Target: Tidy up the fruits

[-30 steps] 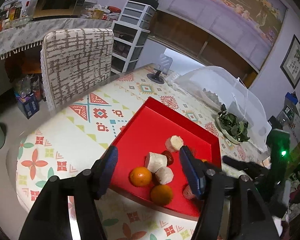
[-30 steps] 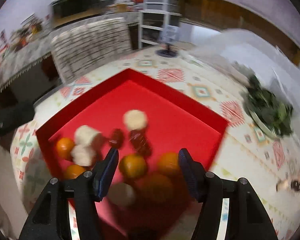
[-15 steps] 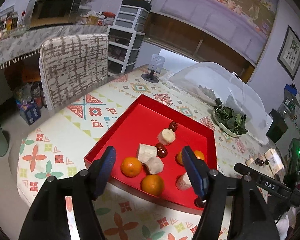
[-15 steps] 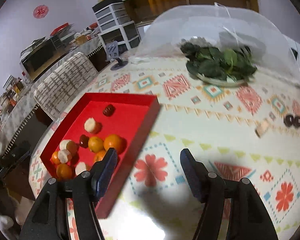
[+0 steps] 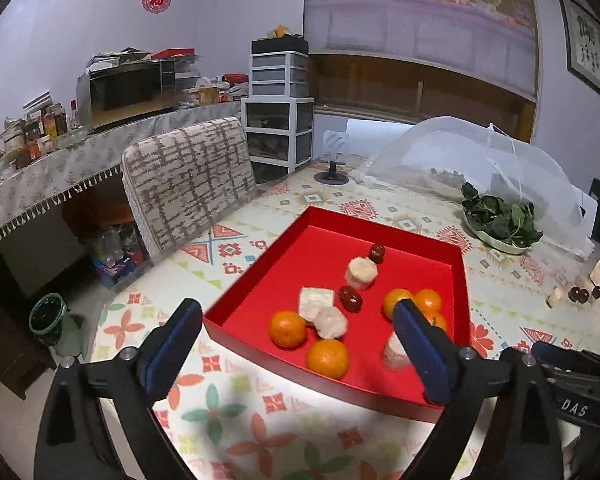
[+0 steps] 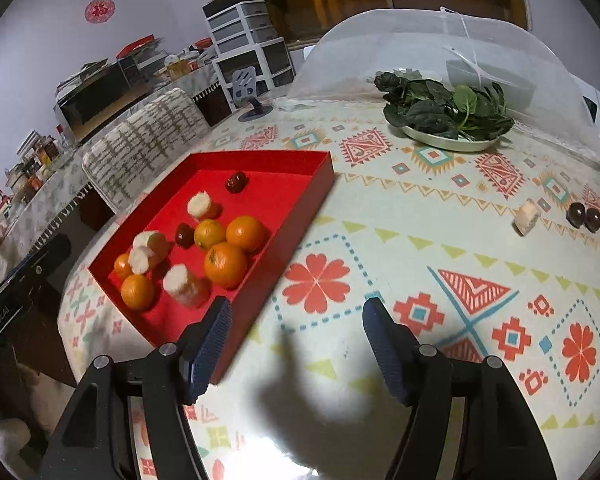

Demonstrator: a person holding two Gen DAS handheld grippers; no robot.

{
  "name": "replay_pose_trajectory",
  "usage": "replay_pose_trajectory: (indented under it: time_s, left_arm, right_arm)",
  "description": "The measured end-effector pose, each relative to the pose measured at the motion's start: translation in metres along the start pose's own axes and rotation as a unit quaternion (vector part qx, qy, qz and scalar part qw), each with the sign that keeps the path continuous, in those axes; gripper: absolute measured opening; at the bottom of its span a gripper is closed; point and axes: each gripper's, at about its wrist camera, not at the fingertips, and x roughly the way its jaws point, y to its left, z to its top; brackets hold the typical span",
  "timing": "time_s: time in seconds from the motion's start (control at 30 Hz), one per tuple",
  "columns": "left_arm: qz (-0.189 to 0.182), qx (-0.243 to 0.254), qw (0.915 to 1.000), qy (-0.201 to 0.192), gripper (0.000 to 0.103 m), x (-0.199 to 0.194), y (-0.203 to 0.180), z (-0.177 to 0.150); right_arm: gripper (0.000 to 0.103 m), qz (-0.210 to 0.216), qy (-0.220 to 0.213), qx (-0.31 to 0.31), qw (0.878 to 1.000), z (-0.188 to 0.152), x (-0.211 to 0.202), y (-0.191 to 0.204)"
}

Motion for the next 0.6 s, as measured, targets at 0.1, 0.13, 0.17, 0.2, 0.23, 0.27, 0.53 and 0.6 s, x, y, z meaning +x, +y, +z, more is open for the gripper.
replay_pose_trajectory:
  time_s: [0.1, 0.13, 0.17, 0.2, 0.23, 0.27, 0.53, 0.6]
  left_arm:
    - [-0.003, 0.001, 0.9999, 0.011, 0.097, 0.000, -0.009, -0.005]
    - [-0.003, 0.004, 0.9998, 0.017, 0.097, 0.001, -0.012, -0.007]
    - [-0.003, 0.005, 0.9998, 0.022, 0.097, 0.002, -0.015, -0.008]
    - [-0.003, 0.007, 0.9996, 0.028, 0.097, 0.003, -0.018, -0.010]
    - [-0.004, 0.009, 0.9994, 0.033, 0.097, 0.004, -0.021, -0.012]
    - [-0.004, 0.011, 0.9993, 0.036, 0.097, 0.004, -0.023, -0.014]
    - [-0.002, 0.029, 0.9988, 0.041, 0.097, -0.005, -0.040, -0.024]
    - [-0.001, 0.034, 0.9987, 0.038, 0.097, -0.009, -0.044, -0.025]
  right_arm:
    - [0.073, -0.004, 0.002, 0.002, 1.000, -0.007, -0.001, -0.002]
    - [0.073, -0.006, 0.002, 0.002, 1.000, -0.009, -0.002, -0.003]
    - [0.073, -0.008, 0.001, 0.001, 1.000, -0.011, -0.003, -0.004]
    - [0.074, -0.010, 0.000, 0.000, 1.000, -0.012, -0.004, -0.004]
    - [0.074, -0.012, -0.002, -0.001, 1.000, -0.014, -0.006, -0.004]
    - [0.076, -0.014, -0.004, -0.001, 1.000, -0.015, -0.007, -0.005]
    - [0.078, -0.024, -0.013, -0.005, 1.000, -0.026, -0.018, -0.010]
    - [0.078, -0.024, -0.013, -0.005, 1.000, -0.026, -0.018, -0.010]
